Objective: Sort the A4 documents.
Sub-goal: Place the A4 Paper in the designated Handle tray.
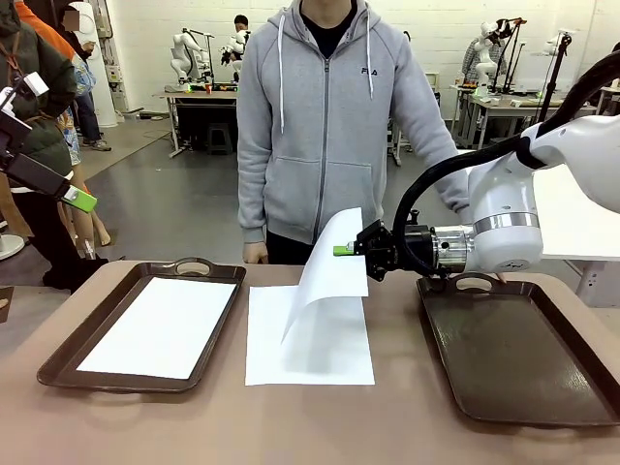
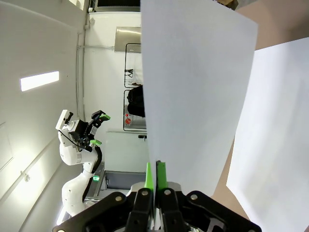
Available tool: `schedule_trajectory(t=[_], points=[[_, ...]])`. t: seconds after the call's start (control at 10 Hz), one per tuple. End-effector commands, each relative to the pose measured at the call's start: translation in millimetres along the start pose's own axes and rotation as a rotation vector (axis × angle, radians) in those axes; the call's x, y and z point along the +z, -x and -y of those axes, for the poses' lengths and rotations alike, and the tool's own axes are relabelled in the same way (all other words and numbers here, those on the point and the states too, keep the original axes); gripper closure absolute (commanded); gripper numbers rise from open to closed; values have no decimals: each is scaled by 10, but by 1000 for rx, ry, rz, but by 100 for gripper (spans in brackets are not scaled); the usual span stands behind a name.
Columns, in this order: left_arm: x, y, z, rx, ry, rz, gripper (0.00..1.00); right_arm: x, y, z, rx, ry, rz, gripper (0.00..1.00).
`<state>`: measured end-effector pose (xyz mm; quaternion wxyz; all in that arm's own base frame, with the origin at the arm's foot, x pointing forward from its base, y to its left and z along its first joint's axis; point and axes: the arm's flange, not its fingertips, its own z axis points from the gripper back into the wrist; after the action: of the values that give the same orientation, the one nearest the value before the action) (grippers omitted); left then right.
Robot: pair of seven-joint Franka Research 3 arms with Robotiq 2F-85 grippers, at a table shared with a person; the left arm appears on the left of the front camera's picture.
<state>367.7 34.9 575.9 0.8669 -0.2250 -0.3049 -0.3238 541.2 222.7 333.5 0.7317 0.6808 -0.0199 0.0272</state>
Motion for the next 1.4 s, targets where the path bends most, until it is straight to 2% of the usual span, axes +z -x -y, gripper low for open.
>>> schedule_trajectory(t=[0.0, 1.3], points=[[-1, -1, 6, 1, -3, -1, 0, 6, -26, -18, -18, -3, 6, 100], [-1, -1, 6, 1, -3, -1, 0, 6, -26, -18, -18, -3, 6, 100]])
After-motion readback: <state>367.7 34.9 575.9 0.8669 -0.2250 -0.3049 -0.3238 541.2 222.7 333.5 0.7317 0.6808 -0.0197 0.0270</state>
